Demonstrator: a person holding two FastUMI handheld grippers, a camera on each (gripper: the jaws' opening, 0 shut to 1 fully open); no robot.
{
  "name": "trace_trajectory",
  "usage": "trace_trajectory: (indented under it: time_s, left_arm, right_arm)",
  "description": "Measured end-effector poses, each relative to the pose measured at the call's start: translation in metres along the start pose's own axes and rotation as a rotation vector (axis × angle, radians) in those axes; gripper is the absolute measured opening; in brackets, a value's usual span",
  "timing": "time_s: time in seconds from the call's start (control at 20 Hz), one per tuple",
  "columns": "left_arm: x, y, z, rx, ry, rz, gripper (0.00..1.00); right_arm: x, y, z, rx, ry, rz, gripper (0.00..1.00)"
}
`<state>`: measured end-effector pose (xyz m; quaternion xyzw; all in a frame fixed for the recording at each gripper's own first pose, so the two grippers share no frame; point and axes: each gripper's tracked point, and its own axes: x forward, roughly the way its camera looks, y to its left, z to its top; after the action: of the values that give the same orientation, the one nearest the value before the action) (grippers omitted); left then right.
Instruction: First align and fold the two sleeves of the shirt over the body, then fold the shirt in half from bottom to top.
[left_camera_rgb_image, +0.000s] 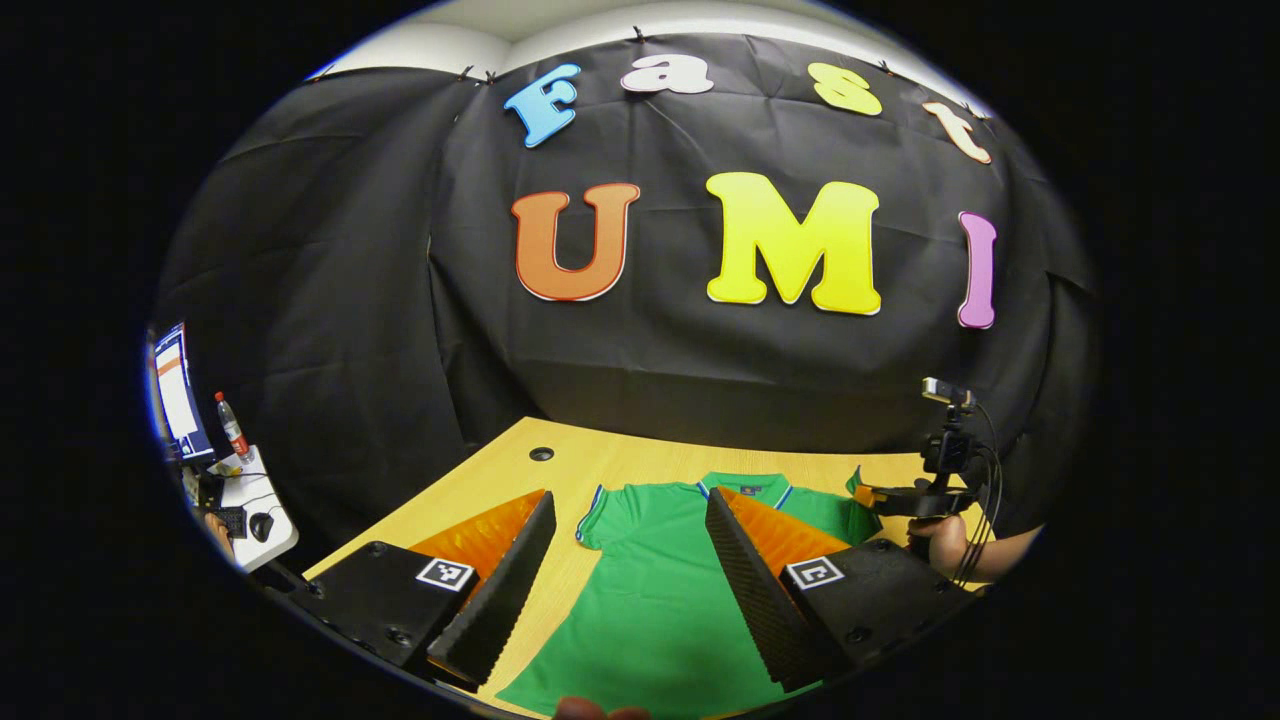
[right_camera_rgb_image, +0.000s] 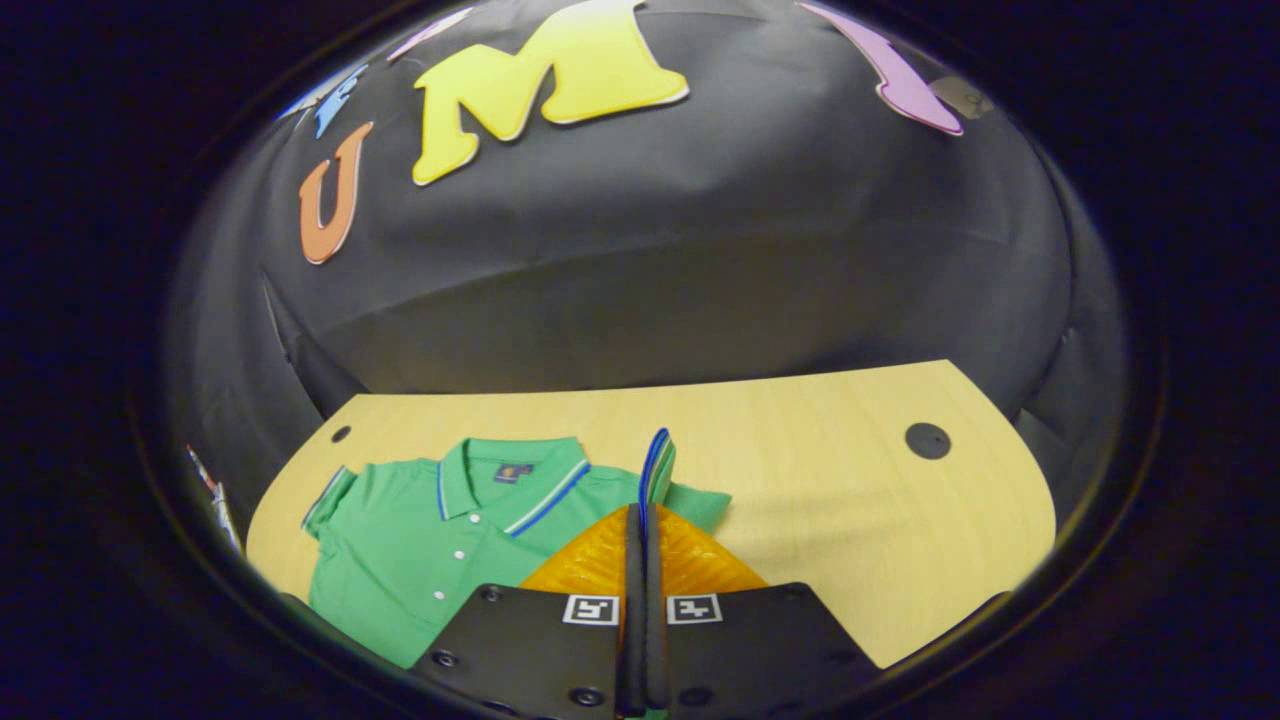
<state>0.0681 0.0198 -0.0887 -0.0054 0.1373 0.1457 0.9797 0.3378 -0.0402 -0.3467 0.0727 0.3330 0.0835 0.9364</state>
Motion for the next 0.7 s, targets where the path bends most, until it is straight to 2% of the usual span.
trace_trajectory:
  time_s: [0.15, 0.3, 0.45, 0.5, 0.7]
  left_arm:
    - [-0.011, 0.009, 0.011, 0.023, -0.049, 0.01, 0.97]
    - [-0.016, 0.023, 0.008, 0.019, -0.048, 0.032, 0.97]
    - [-0.021, 0.037, 0.007, -0.002, -0.046, 0.054, 0.97]
    - [-0.021, 0.041, 0.008, -0.009, -0.047, 0.059, 0.97]
    - [-0.023, 0.054, 0.01, -0.043, -0.048, 0.06, 0.97]
  right_arm:
    - [0.009, 0.025, -0.011, -0.024, 0.033, 0.005, 0.03]
    - [0.019, 0.044, -0.028, -0.044, 0.081, 0.01, 0.05]
    - [0.024, 0.061, -0.034, -0.001, 0.113, 0.025, 0.04]
    - [0.022, 0.066, -0.034, 0.001, 0.113, 0.033, 0.12]
    - [0.005, 0.078, -0.018, -0.003, 0.073, 0.054, 0.62]
